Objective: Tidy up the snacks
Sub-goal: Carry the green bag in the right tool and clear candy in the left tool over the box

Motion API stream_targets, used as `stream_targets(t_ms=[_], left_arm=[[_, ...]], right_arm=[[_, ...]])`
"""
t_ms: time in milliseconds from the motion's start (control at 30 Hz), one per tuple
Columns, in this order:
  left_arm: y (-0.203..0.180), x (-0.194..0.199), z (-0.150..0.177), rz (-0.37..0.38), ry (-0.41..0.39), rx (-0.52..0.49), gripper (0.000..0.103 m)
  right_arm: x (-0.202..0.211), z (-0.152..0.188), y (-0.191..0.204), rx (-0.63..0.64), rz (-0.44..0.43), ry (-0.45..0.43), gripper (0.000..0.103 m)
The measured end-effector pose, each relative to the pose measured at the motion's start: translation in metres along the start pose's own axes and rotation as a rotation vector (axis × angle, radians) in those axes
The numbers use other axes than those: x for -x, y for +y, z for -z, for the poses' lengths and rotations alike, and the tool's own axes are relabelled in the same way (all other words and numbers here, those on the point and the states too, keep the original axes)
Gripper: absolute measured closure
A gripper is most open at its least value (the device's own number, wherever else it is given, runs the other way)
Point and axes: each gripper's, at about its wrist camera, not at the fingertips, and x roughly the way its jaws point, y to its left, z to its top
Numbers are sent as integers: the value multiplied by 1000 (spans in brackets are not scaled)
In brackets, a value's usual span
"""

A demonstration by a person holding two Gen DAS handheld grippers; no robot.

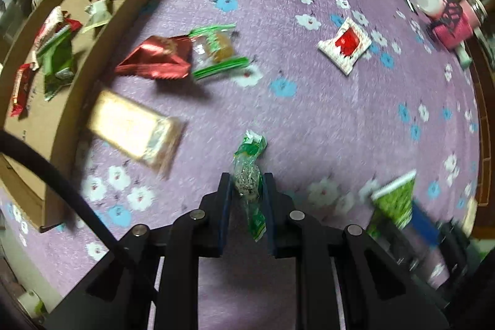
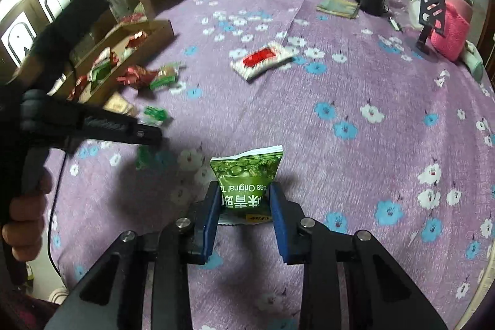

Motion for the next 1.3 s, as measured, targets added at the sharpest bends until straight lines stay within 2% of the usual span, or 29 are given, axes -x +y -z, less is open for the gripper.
stream_targets(t_ms=[267,467,667,1000,1300], left_arm=[[12,2,1,53,4,-6,82],[14,7,17,63,-63,-55,82],[18,13,34,50,-139,-118,82],[25,26,55,54,-199,-196,82],[50,40,62,66,-216,-181,82]], right_arm=[[-26,-13,9,30,55,63,70],[-17,-6,12,5,72,23,72],[0,6,22,-4,54,4,72],[8,18,47,10,25,20,72],[3,10,77,51,-15,28,72]])
